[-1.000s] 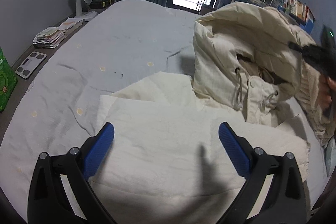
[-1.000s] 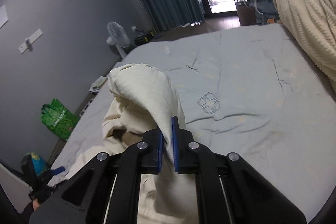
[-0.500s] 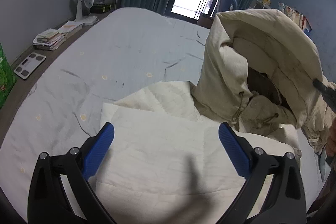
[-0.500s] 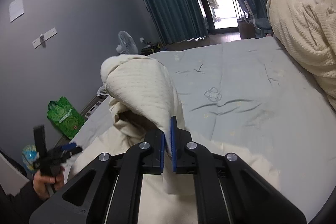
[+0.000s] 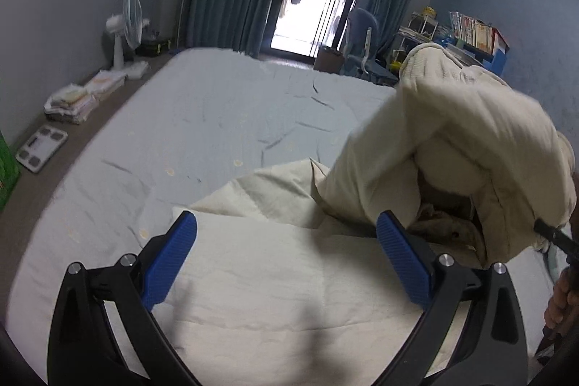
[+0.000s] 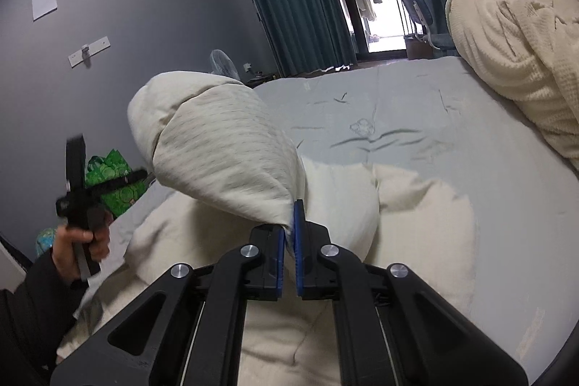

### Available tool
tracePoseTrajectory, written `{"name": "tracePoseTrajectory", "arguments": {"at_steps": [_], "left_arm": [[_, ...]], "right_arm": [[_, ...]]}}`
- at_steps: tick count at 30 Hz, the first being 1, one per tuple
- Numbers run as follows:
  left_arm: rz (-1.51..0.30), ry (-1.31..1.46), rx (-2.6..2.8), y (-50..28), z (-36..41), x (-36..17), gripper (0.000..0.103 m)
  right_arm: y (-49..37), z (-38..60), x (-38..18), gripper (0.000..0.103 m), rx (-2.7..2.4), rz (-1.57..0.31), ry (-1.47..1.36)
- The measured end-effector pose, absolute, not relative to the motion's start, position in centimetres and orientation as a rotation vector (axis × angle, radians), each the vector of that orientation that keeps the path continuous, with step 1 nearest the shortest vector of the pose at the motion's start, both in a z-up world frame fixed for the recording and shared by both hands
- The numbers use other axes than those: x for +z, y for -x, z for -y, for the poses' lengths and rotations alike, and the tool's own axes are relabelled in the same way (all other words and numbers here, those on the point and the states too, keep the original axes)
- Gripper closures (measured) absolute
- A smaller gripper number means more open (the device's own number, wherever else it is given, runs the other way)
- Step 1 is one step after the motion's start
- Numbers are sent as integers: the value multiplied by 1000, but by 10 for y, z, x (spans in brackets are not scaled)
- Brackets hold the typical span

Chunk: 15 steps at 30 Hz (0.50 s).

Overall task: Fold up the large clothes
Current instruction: 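Lift the hood with the right gripper and lay it over the jacket body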

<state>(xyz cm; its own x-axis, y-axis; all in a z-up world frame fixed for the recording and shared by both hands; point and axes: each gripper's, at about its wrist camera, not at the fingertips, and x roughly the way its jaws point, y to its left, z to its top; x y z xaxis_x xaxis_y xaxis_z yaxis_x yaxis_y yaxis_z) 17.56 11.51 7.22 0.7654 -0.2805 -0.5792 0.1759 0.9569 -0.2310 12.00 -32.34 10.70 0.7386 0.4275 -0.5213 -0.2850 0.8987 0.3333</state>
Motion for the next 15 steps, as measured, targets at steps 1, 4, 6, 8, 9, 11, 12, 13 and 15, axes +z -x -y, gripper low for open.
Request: {"name": "tracePoseTrajectory", "arguments": {"at_steps": [1,4,6,8,9,11,12,13,15], "left_arm": [[-644,180,-254,-172,-118,76,7],[-605,248,-258,-163,-132,88,7],[-581,266,-245,-157,-136,94,7],[-574,260,-248,-154,-135,100,7],[-571,254,-253,-153,-132,102,7],[-568,246,-274,-150,-126,108,7],[-567,252,-288,-148,-122,111,7],[-569,258,-299,-147,-120,113,7],[-595,289,-350,-146,-113,113,7]], "right_arm": [[-115,322,103,98,398,-628,-237],[-102,318,90,98,402,-633,-223],[-95,316,84,98,405,-643,-221],[-90,313,81,98,405,-648,-204],[-88,312,81,98,404,-649,-194],[-82,310,79,98,402,-650,-177],[-80,309,77,98,400,-656,-169],[-78,310,74,98,398,-662,-166],[-72,307,70,98,389,-673,-132]]}}
